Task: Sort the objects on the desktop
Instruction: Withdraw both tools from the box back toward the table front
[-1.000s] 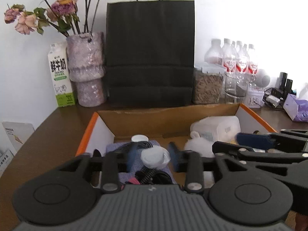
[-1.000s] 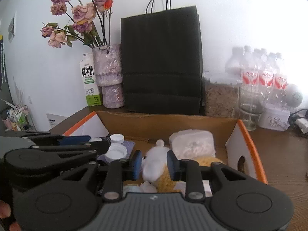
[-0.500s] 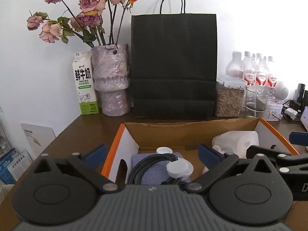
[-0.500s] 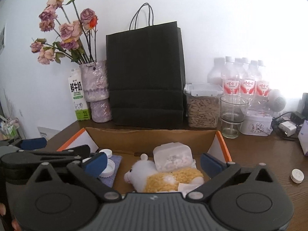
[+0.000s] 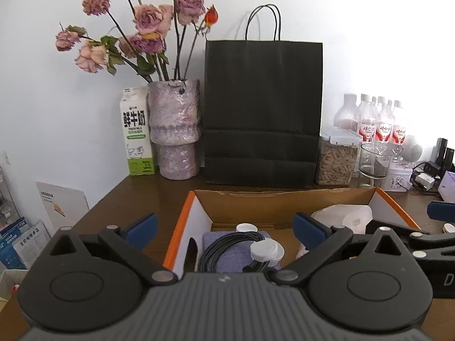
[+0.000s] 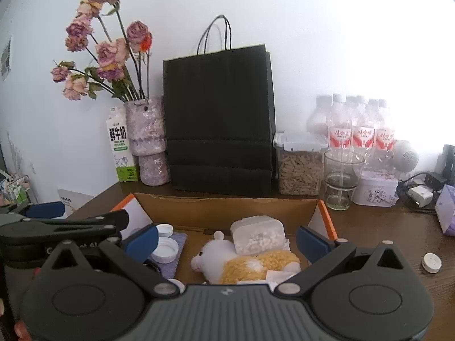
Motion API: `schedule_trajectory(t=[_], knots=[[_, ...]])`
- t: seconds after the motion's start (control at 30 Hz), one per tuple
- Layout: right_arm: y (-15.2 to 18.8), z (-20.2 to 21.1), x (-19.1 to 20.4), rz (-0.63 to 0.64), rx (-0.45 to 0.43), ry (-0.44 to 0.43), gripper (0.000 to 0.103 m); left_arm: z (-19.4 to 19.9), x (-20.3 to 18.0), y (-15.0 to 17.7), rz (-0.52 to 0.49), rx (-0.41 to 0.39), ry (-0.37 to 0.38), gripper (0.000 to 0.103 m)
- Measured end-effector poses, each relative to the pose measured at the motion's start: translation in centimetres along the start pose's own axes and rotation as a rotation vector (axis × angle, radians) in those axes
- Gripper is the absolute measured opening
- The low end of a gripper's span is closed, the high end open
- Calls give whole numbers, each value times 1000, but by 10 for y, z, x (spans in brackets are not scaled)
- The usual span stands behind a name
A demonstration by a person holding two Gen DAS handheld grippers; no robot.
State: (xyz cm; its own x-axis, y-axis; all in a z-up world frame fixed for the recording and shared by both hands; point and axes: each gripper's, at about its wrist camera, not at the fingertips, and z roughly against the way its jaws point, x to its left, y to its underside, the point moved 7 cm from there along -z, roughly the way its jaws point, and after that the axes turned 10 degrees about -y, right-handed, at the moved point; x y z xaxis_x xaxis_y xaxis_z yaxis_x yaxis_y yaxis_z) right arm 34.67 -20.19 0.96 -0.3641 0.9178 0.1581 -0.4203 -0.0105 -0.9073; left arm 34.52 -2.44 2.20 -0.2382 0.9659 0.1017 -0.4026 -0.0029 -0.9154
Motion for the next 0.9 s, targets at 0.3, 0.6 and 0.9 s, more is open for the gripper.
schedule_trajectory(t=[0.3,0.6,0.9], knots=[[8,52,14,11,-26,10,103,52,11,11,-10,-19,-3,103],[33,94,22,24,-17,16,103,86,19,34,-15,-7,-6,103],[71,102,20,20,37,34,103,93,21,65,-37,35,-4,103]])
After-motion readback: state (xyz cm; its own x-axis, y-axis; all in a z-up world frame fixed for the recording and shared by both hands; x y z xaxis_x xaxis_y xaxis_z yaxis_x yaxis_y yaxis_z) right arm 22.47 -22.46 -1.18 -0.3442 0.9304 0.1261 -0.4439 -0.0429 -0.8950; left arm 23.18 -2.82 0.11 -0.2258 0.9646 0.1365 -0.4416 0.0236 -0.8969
